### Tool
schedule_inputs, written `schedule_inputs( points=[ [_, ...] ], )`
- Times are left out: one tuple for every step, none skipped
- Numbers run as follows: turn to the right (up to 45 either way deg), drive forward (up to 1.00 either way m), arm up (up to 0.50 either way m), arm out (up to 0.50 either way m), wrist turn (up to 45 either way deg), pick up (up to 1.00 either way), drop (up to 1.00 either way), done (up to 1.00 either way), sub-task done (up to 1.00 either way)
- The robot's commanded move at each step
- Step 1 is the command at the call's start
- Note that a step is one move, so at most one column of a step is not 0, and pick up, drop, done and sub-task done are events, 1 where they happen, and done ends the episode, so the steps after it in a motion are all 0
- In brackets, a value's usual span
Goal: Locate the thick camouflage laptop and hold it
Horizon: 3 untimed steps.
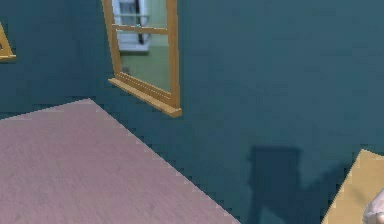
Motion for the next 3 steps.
schedule_inputs(
  points=[
    [0.0,0.0,0.0,0.0,45.0,0.0,0.0,0.0,0.0],
    [0.0,0.0,0.0,0.0,45.0,0.0,0.0,0.0,0.0],
    [0.0,0.0,0.0,0.0,36.0,0.0,0.0,0.0,0.0]
  ],
)
